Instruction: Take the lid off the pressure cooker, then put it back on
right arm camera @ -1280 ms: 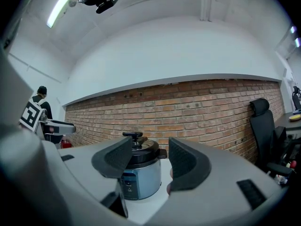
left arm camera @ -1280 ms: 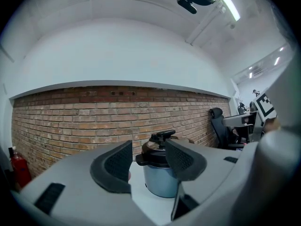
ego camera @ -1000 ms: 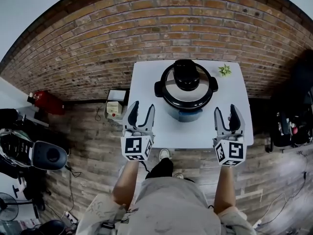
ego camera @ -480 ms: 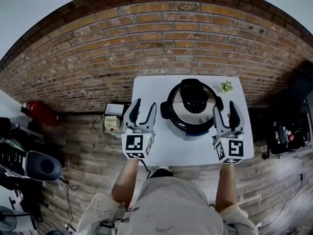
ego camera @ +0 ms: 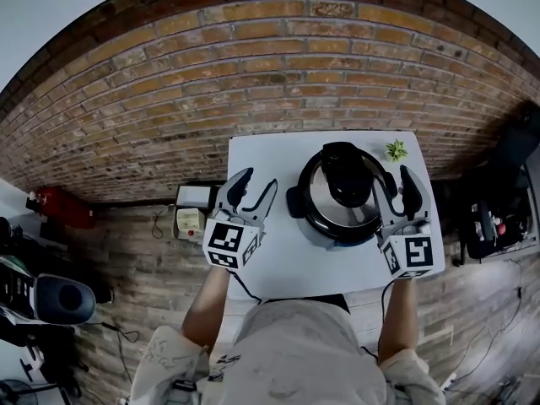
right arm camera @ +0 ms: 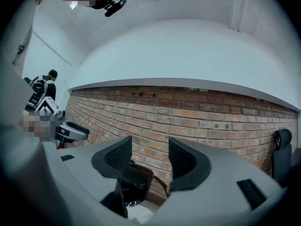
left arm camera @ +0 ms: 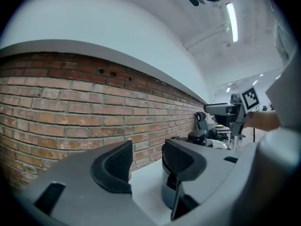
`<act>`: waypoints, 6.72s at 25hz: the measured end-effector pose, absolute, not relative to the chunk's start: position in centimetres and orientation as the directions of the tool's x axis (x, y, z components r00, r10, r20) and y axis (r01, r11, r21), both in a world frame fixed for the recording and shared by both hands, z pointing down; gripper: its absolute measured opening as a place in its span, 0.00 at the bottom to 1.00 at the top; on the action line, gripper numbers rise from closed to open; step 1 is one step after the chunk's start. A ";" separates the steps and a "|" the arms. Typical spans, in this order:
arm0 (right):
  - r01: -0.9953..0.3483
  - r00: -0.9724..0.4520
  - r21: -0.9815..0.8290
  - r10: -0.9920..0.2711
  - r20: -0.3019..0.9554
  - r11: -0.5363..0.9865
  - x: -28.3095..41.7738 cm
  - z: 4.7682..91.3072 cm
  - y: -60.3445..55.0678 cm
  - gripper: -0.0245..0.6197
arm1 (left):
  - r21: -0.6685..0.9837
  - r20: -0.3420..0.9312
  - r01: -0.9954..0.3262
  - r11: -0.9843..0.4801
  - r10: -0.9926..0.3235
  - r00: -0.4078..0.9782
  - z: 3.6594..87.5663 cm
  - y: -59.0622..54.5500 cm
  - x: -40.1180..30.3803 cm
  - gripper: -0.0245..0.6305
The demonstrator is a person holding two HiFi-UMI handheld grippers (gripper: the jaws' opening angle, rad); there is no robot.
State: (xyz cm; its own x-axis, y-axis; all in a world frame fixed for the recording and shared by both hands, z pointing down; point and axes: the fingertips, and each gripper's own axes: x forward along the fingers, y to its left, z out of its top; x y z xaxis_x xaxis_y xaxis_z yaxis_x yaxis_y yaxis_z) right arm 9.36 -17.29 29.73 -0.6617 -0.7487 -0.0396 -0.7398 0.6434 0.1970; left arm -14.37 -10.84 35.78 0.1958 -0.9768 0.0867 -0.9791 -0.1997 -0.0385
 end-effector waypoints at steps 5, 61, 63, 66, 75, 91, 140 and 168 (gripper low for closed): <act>-0.598 -0.769 0.308 -0.638 0.042 0.740 6.8 28.9 -16.9 0.44 | 0.078 0.156 -0.932 -0.353 -0.920 0.361 38.1 -11.4 -13.4 0.39; 0.450 -0.171 -0.067 0.159 0.972 0.891 2.8 41.5 -15.6 0.49 | 0.983 -0.117 -0.031 -0.180 -0.750 0.651 46.8 -12.9 -7.7 0.17; 0.443 -0.185 -0.061 0.158 0.970 0.895 2.7 41.3 -15.6 0.50 | 0.983 -0.122 -0.024 -0.181 -0.753 0.646 46.8 -12.9 -7.7 0.17; 0.436 -0.178 -0.060 0.151 0.972 0.898 2.7 41.4 -15.7 0.50 | 0.984 -0.126 -0.019 -0.179 -0.758 0.640 46.7 -12.9 -7.8 0.16; 0.407 -0.181 -0.065 0.150 0.972 0.911 2.6 41.2 -15.7 0.50 | 0.985 -0.139 0.000 -0.175 -0.782 0.607 46.6 -12.9 -7.8 0.16; 0.266 -0.156 -0.082 0.127 0.980 0.960 2.7 41.6 -16.6 0.53 | 0.989 -0.138 0.039 -0.140 -0.822 0.553 46.6 -12.9 -7.9 0.15; -0.133 -0.239 -0.032 0.000 0.971 0.991 2.3 40.5 -17.0 0.50 | 0.988 -0.142 0.032 -0.148 -0.834 0.533 46.8 -13.1 -8.2 0.15; -0.456 -0.328 0.013 -0.182 0.927 0.890 14.3 34.0 -17.4 0.50 | 0.991 -0.124 0.017 -0.133 -0.854 0.505 47.1 -13.1 -8.6 0.15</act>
